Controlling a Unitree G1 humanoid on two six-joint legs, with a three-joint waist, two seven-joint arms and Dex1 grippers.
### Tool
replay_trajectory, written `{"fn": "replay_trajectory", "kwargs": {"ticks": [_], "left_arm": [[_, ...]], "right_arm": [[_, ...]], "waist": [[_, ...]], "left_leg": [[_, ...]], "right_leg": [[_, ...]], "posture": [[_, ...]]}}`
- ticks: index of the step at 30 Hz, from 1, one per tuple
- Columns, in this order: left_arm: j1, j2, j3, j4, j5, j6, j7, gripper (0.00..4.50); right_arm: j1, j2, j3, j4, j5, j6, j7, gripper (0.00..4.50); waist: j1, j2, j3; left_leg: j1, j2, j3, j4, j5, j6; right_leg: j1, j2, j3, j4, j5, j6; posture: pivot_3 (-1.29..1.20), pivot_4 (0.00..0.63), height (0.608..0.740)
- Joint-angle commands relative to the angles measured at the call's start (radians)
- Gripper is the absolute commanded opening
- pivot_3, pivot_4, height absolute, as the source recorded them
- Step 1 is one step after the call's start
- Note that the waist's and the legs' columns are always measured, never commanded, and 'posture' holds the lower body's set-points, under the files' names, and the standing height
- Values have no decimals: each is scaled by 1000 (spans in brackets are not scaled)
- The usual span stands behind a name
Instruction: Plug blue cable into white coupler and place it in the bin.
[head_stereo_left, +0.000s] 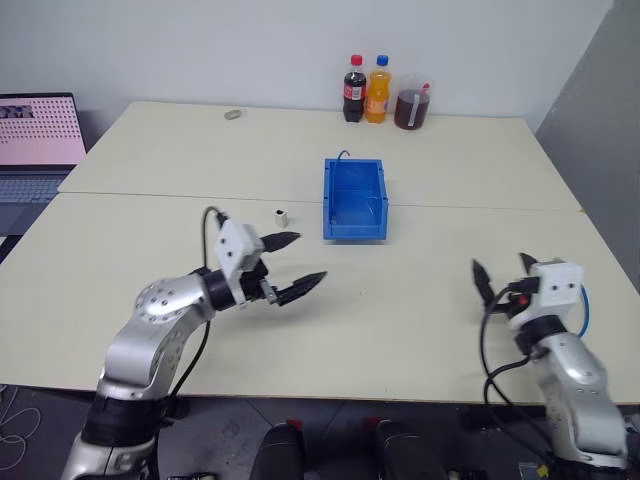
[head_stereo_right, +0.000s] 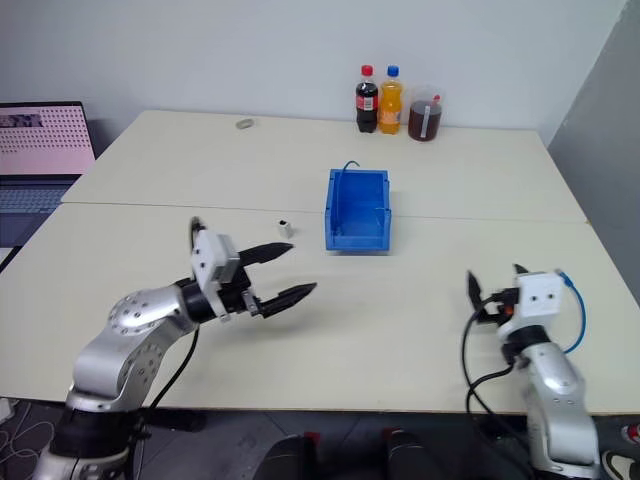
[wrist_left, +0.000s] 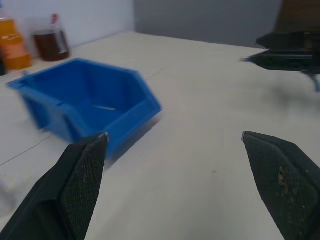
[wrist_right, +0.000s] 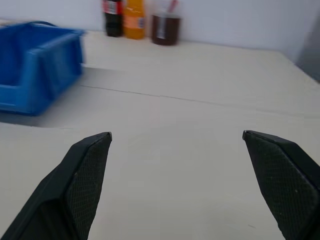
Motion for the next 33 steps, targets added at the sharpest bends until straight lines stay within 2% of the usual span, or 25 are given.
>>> {"fn": "replay_trajectory", "kwargs": {"ticks": [1,9,14,17,21,23,32,33], "left_arm": [[-70,13,-63,9,-19,27,-94,4500],[-150,-24,-137,65,16,13,-146,4500],[-150,-27,-139,82,32,-1,-160,4500],[-145,-25,-131,85,37,-5,-166,4500],[-141,-19,-122,94,46,-14,-171,4500],[-141,-19,-122,97,48,-17,-172,4500],[-146,-31,-117,127,56,-34,-164,4500],[-144,-29,-116,133,55,-33,-164,4500]], "right_arm": [[-38,-82,-126,46,18,116,-46,4465],[-159,-255,-206,347,20,330,-36,4465],[-209,-295,-215,487,37,360,-14,4465],[-228,-303,-224,533,61,377,4,3982],[-231,-306,-226,553,73,366,19,2890],[-230,-308,-224,557,72,355,23,2521],[-233,-350,-190,585,65,290,100,34],[-243,-366,-183,591,70,285,127,14]], "waist": [[-2,1,0],[-12,1,0],[-15,1,0],[-18,1,0],[-17,1,0],[-17,2,-1],[-15,2,-1],[-15,2,-1]], "left_leg": [[0,0,0,0,0,0],[1,-1,-1,0,0,0],[1,-1,-1,0,0,0],[1,-1,-1,1,0,0],[1,-1,-3,2,0,0],[1,-1,-4,2,0,0],[2,-1,-6,1,0,0],[2,-1,-6,1,0,0]], "right_leg": [[0,0,0,0,0,0],[1,0,0,0,0,0],[2,0,0,0,0,0],[3,0,0,0,0,0],[5,0,-1,-2,0,1],[7,0,-2,-4,1,1],[9,0,-4,-6,1,2],[9,0,-4,-6,1,2]], "posture": [[0,150,740],[0,150,740],[0,150,740],[0,150,740],[0,150,740],[0,150,740],[0,150,740],[0,150,740]]}}
